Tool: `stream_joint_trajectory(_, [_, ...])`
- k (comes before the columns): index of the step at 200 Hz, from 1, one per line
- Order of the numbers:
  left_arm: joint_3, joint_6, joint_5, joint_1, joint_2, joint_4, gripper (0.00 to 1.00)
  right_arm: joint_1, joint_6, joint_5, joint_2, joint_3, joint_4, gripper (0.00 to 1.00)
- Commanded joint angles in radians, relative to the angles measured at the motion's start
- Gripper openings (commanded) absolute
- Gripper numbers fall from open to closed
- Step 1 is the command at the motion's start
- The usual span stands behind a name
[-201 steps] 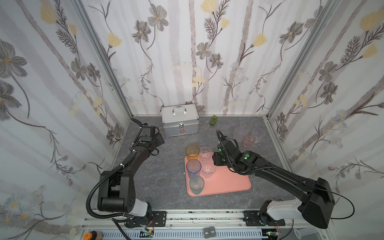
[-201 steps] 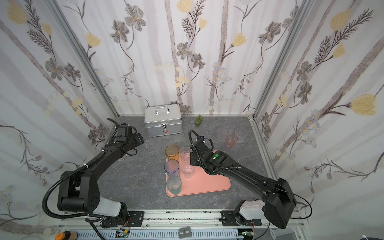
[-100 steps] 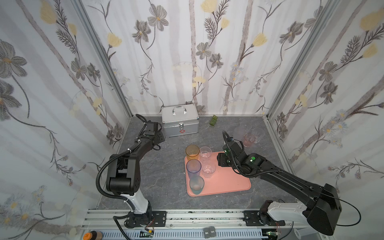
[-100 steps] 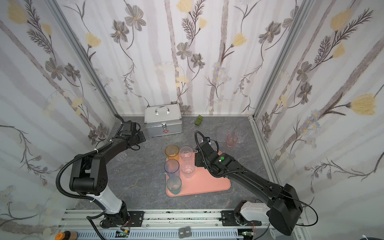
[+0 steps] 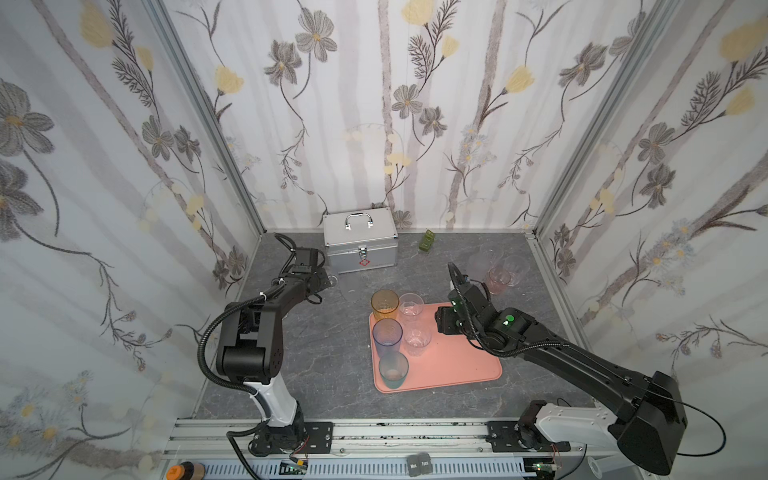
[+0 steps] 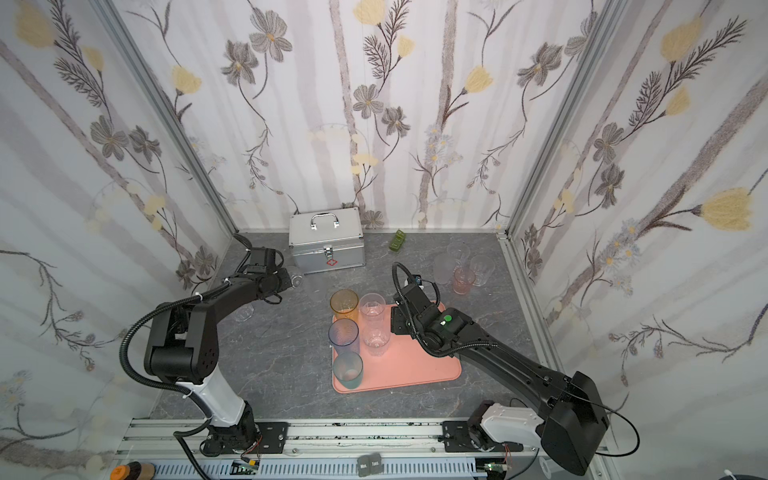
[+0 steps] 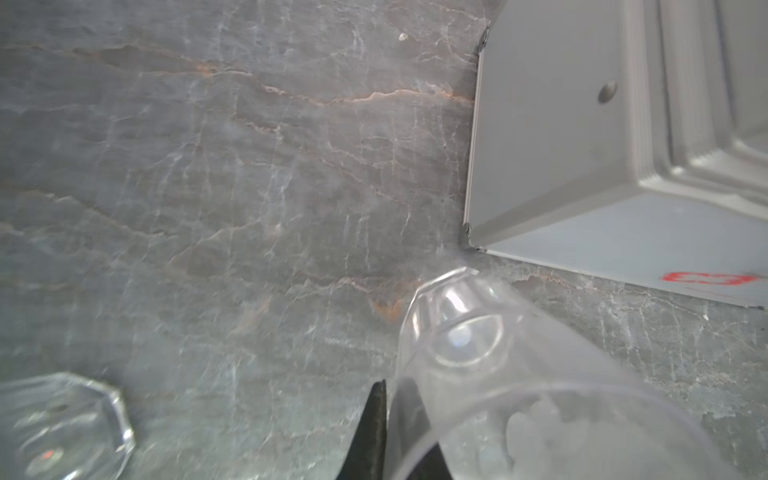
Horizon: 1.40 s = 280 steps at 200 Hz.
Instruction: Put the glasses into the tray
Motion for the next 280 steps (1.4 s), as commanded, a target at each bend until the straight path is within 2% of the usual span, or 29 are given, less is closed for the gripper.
stream_joint_trajectory(1, [-0.064,-0.057,-0.016,-0.009,-0.100,0.010,0.09,-0.001,0.001,0.002,-0.001,0.002,0.048,0.66])
stream_joint_trajectory(31, [-0.174,-0.093,-0.036,-0.026,-0.306,0.007,0.06,-0.001,0.002,0.003,0.007,0.014,0.066,0.66])
stream_joint_trajectory(50, [-0.196,-0.121,-0.078,-0.072,-0.457,-0.022,0.03,-0.001,0.011,0.001,0.004,0.023,0.084,0.66])
stream_joint_trajectory(69, [-0.139,-0.137,-0.154,-0.181,-0.563,-0.077,0.02,0.000,0.030,-0.006,-0.011,0.032,0.106,0.65])
stream_joint_trajectory(95, [-0.004,-0.130,-0.303,-0.375,-0.594,-0.126,0.01,0.009,0.066,-0.015,-0.056,0.049,0.141,0.65])
stream_joint_trajectory(110, [0.058,-0.138,-0.347,-0.486,-0.564,-0.126,0.00,0.018,0.088,-0.006,-0.091,0.054,0.159,0.65])
stream_joint_trajectory(136, [0.160,-0.137,-0.391,-0.672,-0.432,-0.123,0.01,0.028,0.108,0.026,-0.159,0.057,0.174,0.65])
stream_joint_trajectory(173, [0.311,-0.108,-0.402,-0.833,-0.232,-0.121,0.02,0.026,0.093,0.121,-0.254,0.052,0.165,0.64])
stream_joint_trajectory(222, [0.414,-0.080,-0.387,-0.923,-0.082,-0.120,0.03,0.022,0.071,0.138,-0.233,0.049,0.150,0.64])
stream_joint_trajectory(280, [0.404,-0.104,-0.368,-0.963,-0.077,-0.122,0.03,-0.025,0.046,0.179,-0.180,0.032,0.142,0.57])
